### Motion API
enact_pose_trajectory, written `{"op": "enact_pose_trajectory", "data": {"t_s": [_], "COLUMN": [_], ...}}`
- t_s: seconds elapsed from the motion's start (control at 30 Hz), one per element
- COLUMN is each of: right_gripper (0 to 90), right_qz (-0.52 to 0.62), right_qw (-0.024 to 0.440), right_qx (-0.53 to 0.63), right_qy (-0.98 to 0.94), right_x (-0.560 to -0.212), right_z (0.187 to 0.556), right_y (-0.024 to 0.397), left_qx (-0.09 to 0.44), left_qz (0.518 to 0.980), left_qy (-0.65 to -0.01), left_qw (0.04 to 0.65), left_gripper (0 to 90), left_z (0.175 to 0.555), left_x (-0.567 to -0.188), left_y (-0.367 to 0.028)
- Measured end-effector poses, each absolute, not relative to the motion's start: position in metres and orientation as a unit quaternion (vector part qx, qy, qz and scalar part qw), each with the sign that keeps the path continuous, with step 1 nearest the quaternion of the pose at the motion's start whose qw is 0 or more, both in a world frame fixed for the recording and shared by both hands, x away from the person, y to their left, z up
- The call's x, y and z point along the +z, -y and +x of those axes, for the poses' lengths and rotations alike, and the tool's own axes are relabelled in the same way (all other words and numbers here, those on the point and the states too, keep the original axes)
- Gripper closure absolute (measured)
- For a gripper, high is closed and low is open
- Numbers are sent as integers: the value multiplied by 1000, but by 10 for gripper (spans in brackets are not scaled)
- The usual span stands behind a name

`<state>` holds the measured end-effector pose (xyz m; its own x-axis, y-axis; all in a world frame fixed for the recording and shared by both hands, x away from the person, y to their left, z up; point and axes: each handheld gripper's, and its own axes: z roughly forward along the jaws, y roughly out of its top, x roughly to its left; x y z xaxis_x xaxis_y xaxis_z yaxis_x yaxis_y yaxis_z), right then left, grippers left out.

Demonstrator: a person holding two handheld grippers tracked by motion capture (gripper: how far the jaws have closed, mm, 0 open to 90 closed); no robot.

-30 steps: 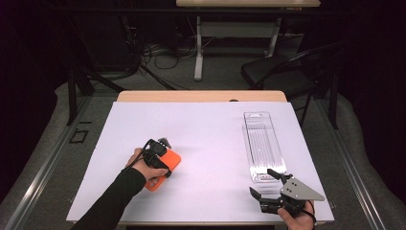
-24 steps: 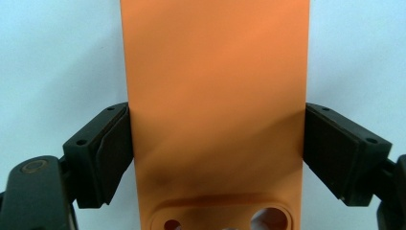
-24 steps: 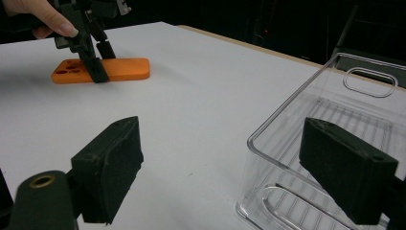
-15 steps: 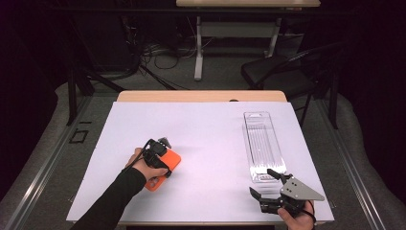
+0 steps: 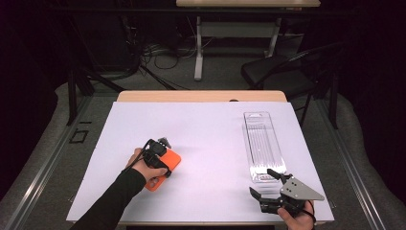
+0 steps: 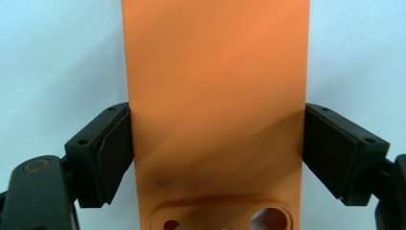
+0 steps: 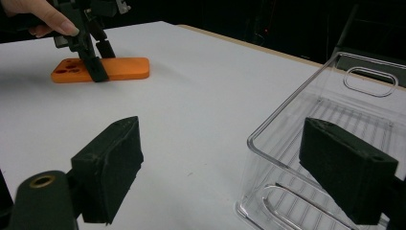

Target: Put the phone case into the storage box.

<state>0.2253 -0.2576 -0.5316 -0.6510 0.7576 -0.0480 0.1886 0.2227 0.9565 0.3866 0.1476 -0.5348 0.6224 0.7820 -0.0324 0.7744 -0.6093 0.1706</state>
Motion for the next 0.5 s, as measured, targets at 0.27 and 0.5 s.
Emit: {"op": "enact_pose_trajectory", "data": {"t_s": [0.27,0.5], "right_gripper": [142,142], "right_qz": [322,320], "right_qw": [268,267], "right_qx": [535,533], "right_qy": [-734,-736], "right_x": [-532,-532], "right_z": [225,225], "right_y": [258,258], "left_qx": [16,12], "left_qz": [899,903], "left_qy": [-429,-420], "left_qw": [87,89], "left_gripper": [160,161], "left_z": [387,386], "left_x": [-534,-531], "left_y": [-149,-148]}}
